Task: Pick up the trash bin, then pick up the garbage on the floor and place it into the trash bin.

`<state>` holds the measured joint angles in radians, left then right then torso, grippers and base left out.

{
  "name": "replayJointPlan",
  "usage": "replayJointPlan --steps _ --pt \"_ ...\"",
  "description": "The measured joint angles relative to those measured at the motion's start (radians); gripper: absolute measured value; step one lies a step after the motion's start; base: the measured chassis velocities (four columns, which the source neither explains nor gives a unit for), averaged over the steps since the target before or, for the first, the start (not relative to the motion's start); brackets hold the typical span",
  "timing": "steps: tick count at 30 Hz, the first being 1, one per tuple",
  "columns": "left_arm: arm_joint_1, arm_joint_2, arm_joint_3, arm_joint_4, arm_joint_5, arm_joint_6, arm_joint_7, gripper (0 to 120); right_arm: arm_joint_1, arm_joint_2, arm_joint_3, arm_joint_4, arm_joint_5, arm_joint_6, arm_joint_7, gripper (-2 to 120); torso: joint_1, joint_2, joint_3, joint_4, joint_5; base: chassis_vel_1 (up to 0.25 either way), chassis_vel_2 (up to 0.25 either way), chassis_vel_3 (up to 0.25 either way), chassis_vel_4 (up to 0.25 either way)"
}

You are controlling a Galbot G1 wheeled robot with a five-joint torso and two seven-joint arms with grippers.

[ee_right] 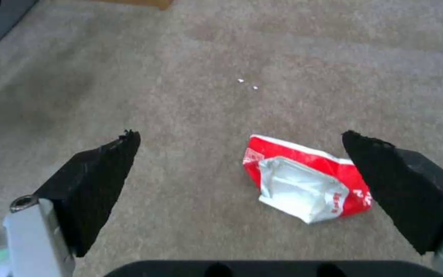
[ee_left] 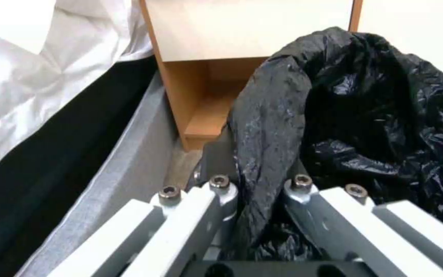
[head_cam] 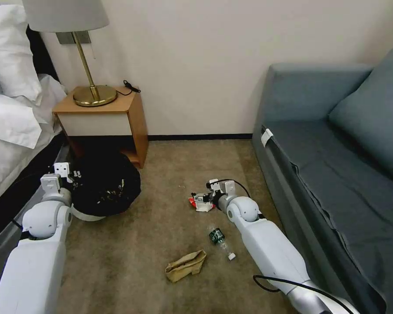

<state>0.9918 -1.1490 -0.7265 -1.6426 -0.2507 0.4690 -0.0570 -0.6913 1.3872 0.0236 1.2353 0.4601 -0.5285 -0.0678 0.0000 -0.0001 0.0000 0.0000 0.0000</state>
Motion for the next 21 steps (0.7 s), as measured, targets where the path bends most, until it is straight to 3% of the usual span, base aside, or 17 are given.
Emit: replayJointPlan --steps 21 --pt "0.007 0.013 -0.006 -0.006 -0.012 -0.005 0.004 4 -0.005 -0.001 -0.020 -0.004 -0.033 -0.003 -0.007 100 0.000 0.000 0.000 -0.0001 0.0000 -0.053 0.054 0.053 -0.049"
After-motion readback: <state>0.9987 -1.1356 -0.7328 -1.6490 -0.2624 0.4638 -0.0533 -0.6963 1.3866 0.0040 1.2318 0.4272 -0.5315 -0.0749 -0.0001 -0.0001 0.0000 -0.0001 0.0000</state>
